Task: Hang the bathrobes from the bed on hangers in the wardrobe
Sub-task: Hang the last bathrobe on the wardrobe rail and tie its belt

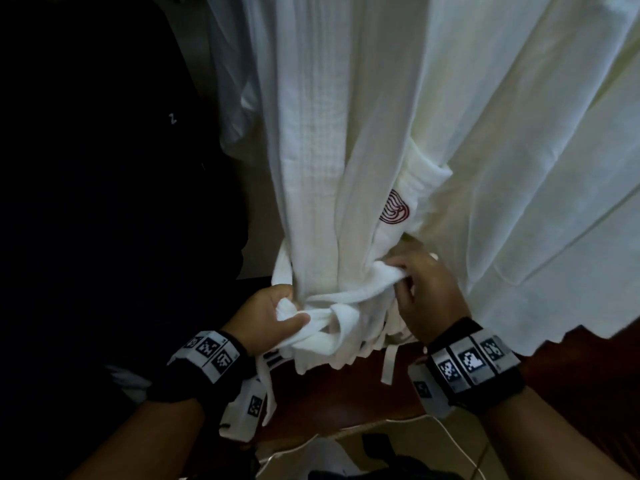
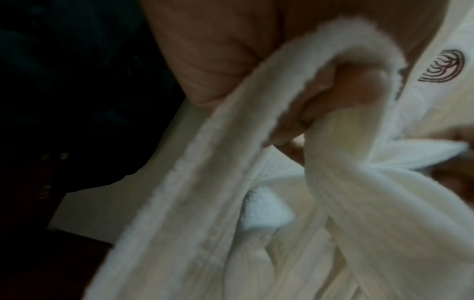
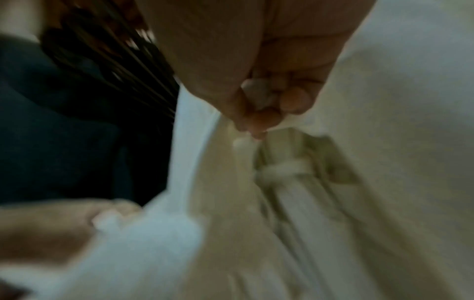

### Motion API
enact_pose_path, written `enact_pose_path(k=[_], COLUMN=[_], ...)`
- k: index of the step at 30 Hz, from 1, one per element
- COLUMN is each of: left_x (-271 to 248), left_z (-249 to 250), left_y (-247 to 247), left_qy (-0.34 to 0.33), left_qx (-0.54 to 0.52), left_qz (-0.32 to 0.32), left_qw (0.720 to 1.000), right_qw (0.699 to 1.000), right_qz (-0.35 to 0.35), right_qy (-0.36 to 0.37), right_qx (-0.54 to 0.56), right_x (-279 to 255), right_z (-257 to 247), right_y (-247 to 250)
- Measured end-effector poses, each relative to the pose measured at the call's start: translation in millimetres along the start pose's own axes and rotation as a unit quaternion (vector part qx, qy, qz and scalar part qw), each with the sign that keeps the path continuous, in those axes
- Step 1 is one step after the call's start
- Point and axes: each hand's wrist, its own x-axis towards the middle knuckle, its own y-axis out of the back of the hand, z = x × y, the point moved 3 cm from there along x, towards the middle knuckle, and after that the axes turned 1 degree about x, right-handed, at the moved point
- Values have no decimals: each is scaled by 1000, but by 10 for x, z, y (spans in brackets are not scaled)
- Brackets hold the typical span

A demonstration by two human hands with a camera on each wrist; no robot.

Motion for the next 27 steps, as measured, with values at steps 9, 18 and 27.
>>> enact_pose_path(k=[9, 18, 27], left_x=[-98, -173, -33], left_z=[129, 113, 193], left_y=[9, 157, 59], left_qy=[-8, -10, 2], left_qx=[-70, -95, -136], left_qz=[-26, -13, -29], left_qw=[997, 995, 990], right_qw=[881, 974, 955], right_qz=[-467, -179, -204], right_qy=[44, 90, -64], right_qx=[-70, 103, 206], right_x=[227, 425, 57], right_z=[-638, -641, -359], right_y=[-875, -617, -537])
